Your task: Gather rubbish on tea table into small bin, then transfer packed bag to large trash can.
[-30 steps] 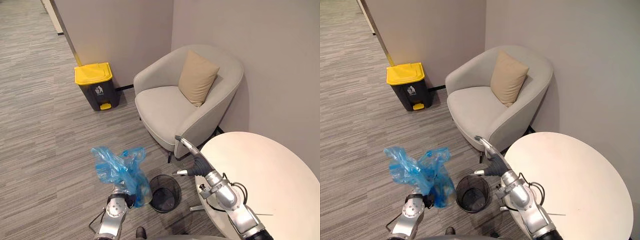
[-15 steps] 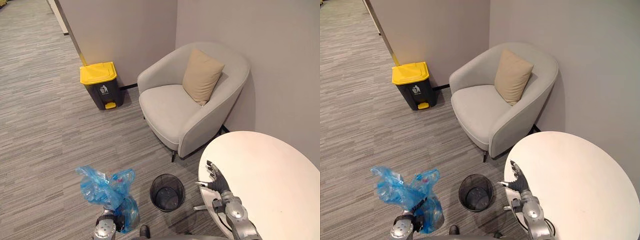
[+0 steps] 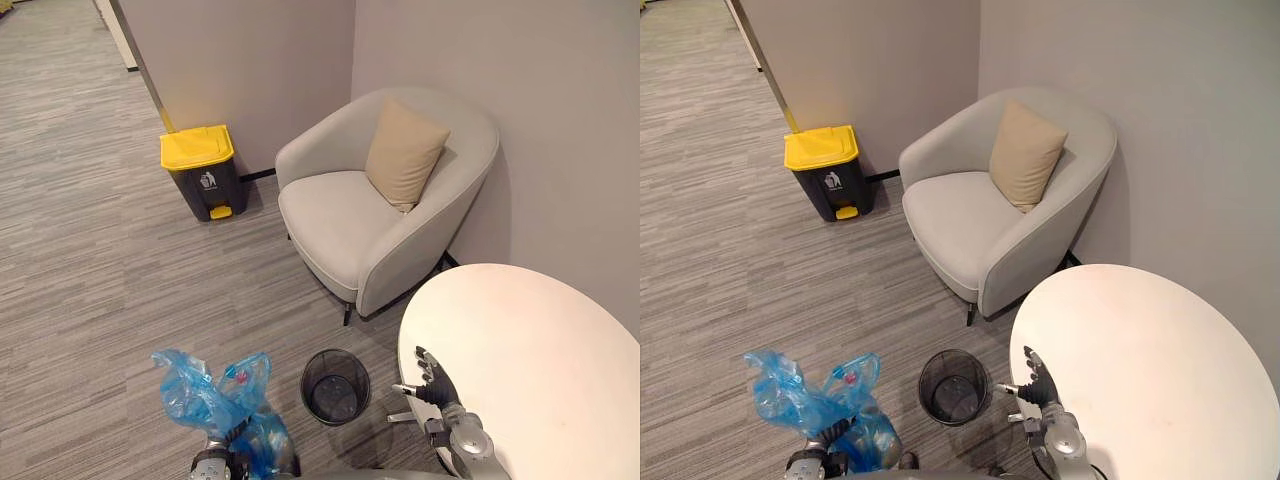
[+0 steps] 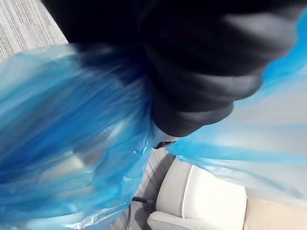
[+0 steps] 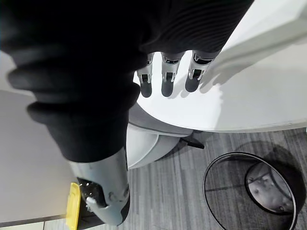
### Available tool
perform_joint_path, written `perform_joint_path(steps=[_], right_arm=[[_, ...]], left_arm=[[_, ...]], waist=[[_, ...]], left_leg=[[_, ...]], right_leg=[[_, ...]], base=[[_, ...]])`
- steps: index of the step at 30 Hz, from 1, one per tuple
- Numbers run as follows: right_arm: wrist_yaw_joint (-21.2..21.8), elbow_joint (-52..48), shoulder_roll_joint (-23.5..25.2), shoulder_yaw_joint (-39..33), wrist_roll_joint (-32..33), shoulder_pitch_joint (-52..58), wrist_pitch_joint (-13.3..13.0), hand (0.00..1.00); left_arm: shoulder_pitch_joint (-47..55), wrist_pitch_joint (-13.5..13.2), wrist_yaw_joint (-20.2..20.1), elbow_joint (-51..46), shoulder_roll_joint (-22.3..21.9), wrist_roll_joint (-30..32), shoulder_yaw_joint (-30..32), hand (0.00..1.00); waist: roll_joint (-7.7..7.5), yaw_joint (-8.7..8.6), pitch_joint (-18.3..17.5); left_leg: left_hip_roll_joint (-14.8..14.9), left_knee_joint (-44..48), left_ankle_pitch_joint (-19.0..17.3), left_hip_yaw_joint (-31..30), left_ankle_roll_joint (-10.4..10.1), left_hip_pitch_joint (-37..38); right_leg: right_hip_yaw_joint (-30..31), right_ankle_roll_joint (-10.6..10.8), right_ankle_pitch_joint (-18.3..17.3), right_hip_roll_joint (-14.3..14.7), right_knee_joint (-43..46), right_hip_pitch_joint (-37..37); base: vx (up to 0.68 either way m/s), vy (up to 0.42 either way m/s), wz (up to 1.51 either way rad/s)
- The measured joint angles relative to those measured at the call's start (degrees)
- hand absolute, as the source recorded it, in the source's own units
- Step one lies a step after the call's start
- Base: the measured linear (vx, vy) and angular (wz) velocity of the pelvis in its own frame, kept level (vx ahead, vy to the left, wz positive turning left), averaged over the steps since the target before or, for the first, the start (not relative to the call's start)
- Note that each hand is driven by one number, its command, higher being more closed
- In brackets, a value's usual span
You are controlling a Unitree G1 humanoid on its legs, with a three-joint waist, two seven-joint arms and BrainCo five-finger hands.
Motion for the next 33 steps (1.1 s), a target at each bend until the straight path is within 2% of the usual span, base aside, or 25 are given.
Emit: perform_joint_path(steps=[4, 7, 8, 10, 11, 12, 13, 14, 15, 16, 18, 19, 20, 21, 23, 24, 25, 27, 28, 29, 30, 31, 32, 33], right_arm=[[-0.59, -0.1, 0.02, 0.22, -0.07, -2.6, 0.05, 0.0], [-1.86, -2.69, 0.22, 0.67, -0.07, -3.58, 0.06, 0.0], [-2.33, -4.98, 0.53, 0.8, -0.04, -2.84, 0.05, 0.0], [-2.37, -5.86, 1.04, 1.28, -0.03, -2.24, 0.06, 0.0], [-2.34, -6.7, 1.42, 2.51, -0.01, -1.79, 0.01, 0.0], [-2.27, -7.02, 1.5, 3.61, -0.01, -1.72, -0.08, 0.0], [-2.33, -7.36, 1.56, 4.59, 0.03, -2.27, -0.17, 0.0], [-2.42, -8.15, 1.6, 4.66, 0.08, -2.79, -0.04, 0.0], [-2.53, -8.88, 1.42, 4.63, 0.11, -2.64, -0.04, 0.0], [-2.76, -10.05, 0.61, 4.42, 0.2, -2.67, -0.08, 0.0], [-3.9, -11.91, 0.52, 4.44, 1.33, -2.1, -0.09, 0.0], [-4.28, -12.95, 0.36, 4.27, 1.75, -1.18, -0.09, 0.0], [-4.56, -13.2, 0.36, 4.17, 1.93, -1.02, -0.09, 0.0], [-5.33, -14.11, 1.08, 2.78, 2.35, -1.11, -0.01, 0.0], [-6.26, -15.77, 0.78, 1.51, 3.13, -0.75, 0.19, 0.0], [-6.4, -17.53, 0.81, 0.61, 3.43, 0.0, 0.25, 0.0], [-6.47, -18.62, 0.8, 0.34, 3.49, 0.39, 0.23, 0.0], [-6.49, -18.72, 1.09, -0.1, 3.48, 0.32, 0.09, 0.0], [-6.49, -18.08, 1.32, -0.11, 3.49, 0.24, 0.09, 0.0], [-6.45, -17.56, 1.58, -0.42, 3.49, 0.09, 0.05, 0.0], [-6.4, -15.43, 1.55, -1.36, 3.48, -0.49, -0.02, 0.0], [-6.45, -13.07, 2.18, -2.01, 3.5, -1.1, 0.05, 0.0], [-6.37, -9.29, 2.96, -2.01, 3.66, -2.41, 0.81, 0.0], [-6.29, -8.46, 3.21, -2.0, 3.7, -2.71, 1.06, 0.0]], left_arm=[[-1.15, -0.01, 0.03, -0.1, 0.13, -0.2, 0.0, 1.0], [-4.19, 0.01, 0.07, -1.47, 0.08, -0.27, -0.13, 1.0], [-4.47, -0.17, 0.13, -4.71, 0.05, -0.41, -0.51, 1.0], [-4.43, -0.26, 0.18, -5.9, 0.13, -0.9, -0.55, 1.0], [-4.03, -0.28, 0.28, -6.97, 0.1, -1.35, -0.55, 1.0], [-3.73, -0.29, 0.32, -7.39, 0.14, -1.37, -0.5, 1.0], [-3.49, -0.27, 0.43, -8.42, 0.1, -1.39, -0.28, 1.0], [-3.49, -0.2, 0.47, -9.72, -1.37, -1.69, 0.41, 1.0], [-3.26, -0.17, 0.56, -10.37, -2.37, -2.11, 0.52, 1.0], [-2.78, -0.17, 0.86, -11.48, -4.1, -2.42, 0.44, 1.0], [-1.63, -0.15, 1.65, -13.39, -5.13, -2.51, -0.77, 1.0], [-0.91, -0.09, 1.7, -15.4, -5.13, -2.56, -1.89, 1.0], [-0.81, -0.11, 1.76, -16.11, -5.07, -2.58, -2.1, 1.0], [-1.76, -0.09, 2.07, -17.11, -5.03, -2.62, -2.55, 1.0], [-1.91, -0.09, 2.41, -18.42, -5.1, -2.57, -2.91, 1.0], [-1.35, -0.12, 2.6, -19.79, -5.06, -2.57, -2.89, 1.0], [-1.21, -0.15, 2.61, -20.34, -4.98, -2.56, -2.9, 1.0], [-2.1, -0.15, 2.62, -20.31, -4.78, -2.56, -3.23, 1.0], [-2.41, -0.16, 2.61, -20.28, -4.68, -2.57, -3.57, 1.0], [-2.58, -0.19, 2.62, -20.12, -4.51, -2.57, -3.93, 1.0], [-3.44, -0.52, 2.61, -18.18, -4.45, -2.55, -4.02, 1.0], [-4.34, -0.56, 2.63, -16.23, -3.84, -2.55, -3.93, 1.0], [-5.45, -0.43, 2.63, -12.59, -2.34, -2.54, -4.04, 1.0], [-5.53, -0.32, 2.64, -12.12, -1.94, -2.54, -4.02, 1.0]], waist=[[0.3, 0.04, 2.71], [-0.36, 0.11, 5.4], [-0.4, 0.18, 6.05], [-0.47, 0.28, 6.23], [-1.19, 0.37, 5.89], [-1.96, 1.53, 5.44], [-3.73, 2.56, 4.71], [-3.15, 3.67, 5.12], [-2.55, 4.4, 5.32], [-1.23, 4.68, 6.11], [-0.21, 4.59, 6.56], [0.31, 4.54, 6.58], [0.26, 4.6, 6.59], [-0.01, 4.09, 7.15], [-0.22, 4.25, 7.87], [-0.22, 4.33, 7.76], [-0.15, 4.26, 7.7], [-0.47, 3.93, 7.59], [-0.73, 3.02, 7.34], [-0.73, 2.54, 7.17], [-0.01, 2.0, 6.68], [-0.2, 1.66, 6.56], [-0.44, 1.61, 6.31], [-0.44, 1.6, 6.29]], left_leg=[[-0.12, 1.04, 0.15, 2.23, 0.4, -2.56], [-0.06, 9.19, -2.75, 1.43, 1.97, -7.82], [0.75, 13.15, -4.39, 0.21, 2.75, -10.73], [0.03, 14.77, -5.31, -1.27, 3.16, -11.73], [-0.55, 16.26, -5.63, -2.76, 2.93, -12.41], [-0.93, 17.18, -5.61, -3.32, 2.88, -13.47], [-1.63, 19.36, -5.3, -4.89, 2.34, -16.28], [-1.35, 19.65, -3.31, -6.07, 0.82, -18.41], [-0.99, 19.38, -2.61, -6.48, 0.46, -18.87], [-0.45, 18.71, -1.2, -7.84, 0.18, -19.36], [0.07, 15.38, 1.89, -10.28, -0.79, -19.11], [1.03, 11.94, 2.22, -10.78, -1.11, -18.81], [1.24, 10.97, 0.9, -9.31, -1.13, -19.02], [2.76, 13.31, -1.64, -4.53, -0.17, -21.24], [3.38, 21.74, -1.87, -1.55, 0.15, -22.33], [4.35, 28.77, -4.95, -0.16, 1.81, -21.59], [4.72, 31.89, -8.44, 0.83, 2.45, -20.74], [5.15, 36.18, -12.96, 2.82, 2.62, -18.68], [5.25, 35.48, -14.16, 4.62, 2.32, -16.45], [5.1, 33.42, -14.65, 5.65, 1.68, -14.83], [4.05, 25.84, -14.79, 5.89, 0.89, -11.57], [3.07, 22.9, -14.11, 5.66, 1.01, -10.45], [1.96, 20.51, -12.39, 5.32, 1.72, -9.66], [1.79, 20.2, -12.39, 5.43, 1.73, -9.23]], right_leg=[[2.51, 0.27, -0.32, -0.66, 5.23, -5.37], [3.41, 1.5, -2.28, -2.01, 12.41, -9.73], [5.32, 2.89, -6.3, -2.69, 19.72, -11.38], [6.6, 2.74, -10.62, -3.6, 29.72, -13.04], [7.06, 3.39, -13.25, -4.39, 36.53, -12.94], [8.09, 3.86, -14.38, -4.56, 38.45, -12.45], [9.46, 3.82, -17.31, -4.25, 35.58, -11.09], [8.8, 0.79, -19.44, -2.98, 30.64, -9.97], [8.22, 0.03, -19.86, -2.53, 28.96, -9.52], [7.05, -0.6, -19.64, -1.35, 27.31, -8.85], [3.93, -1.12, -19.38, -0.56, 27.36, -8.71], [1.14, -2.76, -18.45, 0.12, 27.43, -9.08], [-0.08, -3.53, -17.96, 0.15, 26.61, -9.17], [-3.86, -5.23, -15.91, -0.47, 23.42, -8.83], [-6.48, -5.88, -15.21, -1.41, 23.16, -8.68], [-7.99, -5.9, -15.2, -2.11, 23.67, -8.2], [-9.18, -5.9, -15.2, -2.61, 23.74, -7.89], [-12.07, -5.88, -15.2, -4.21, 23.58, -7.56], [-13.62, -5.21, -14.82, -5.15, 22.87, -7.38], [-14.67, -4.54, -14.43, -5.83, 22.14, -7.22], [-15.28, -2.87, -13.42, -5.78, 20.69, -7.15], [-15.3, -2.16, -12.68, -5.94, 19.76, -7.02], [-14.95, -1.4, -10.45, -5.66, 16.61, -5.79], [-14.81, -1.05, -10.0, -5.5, 15.51, -5.1]], base=[[0.0, 0.032, -0.34], [-0.08, 0.015, 0.19], [-0.11, 0.003, 0.56], [-0.06, -0.047, 0.64], [-0.01, -0.118, 0.59], [-0.06, -0.208, 0.74], [-0.15, -0.256, 0.65], [-0.17, -0.255, 0.57], [-0.21, -0.218, 0.41], [-0.12, -0.09, 0.3], [-0.21, -0.147, 0.71], [-0.28, -0.19, 0.78], [-0.25, -0.171, 1.06], [-0.18, -0.083, 1.05], [-0.15, -0.045, 0.91], [-0.11, 0.021, 0.61], [-0.1, 0.044, 0.71], [-0.09, 0.092, 0.8], [-0.08, 0.105, 0.9], [-0.05, 0.154, 0.88], [-0.03, 0.143, 0.65], [-0.03, 0.183, 0.52], [-0.02, 0.122, 0.24], [0.0, 0.143, 0.05]])
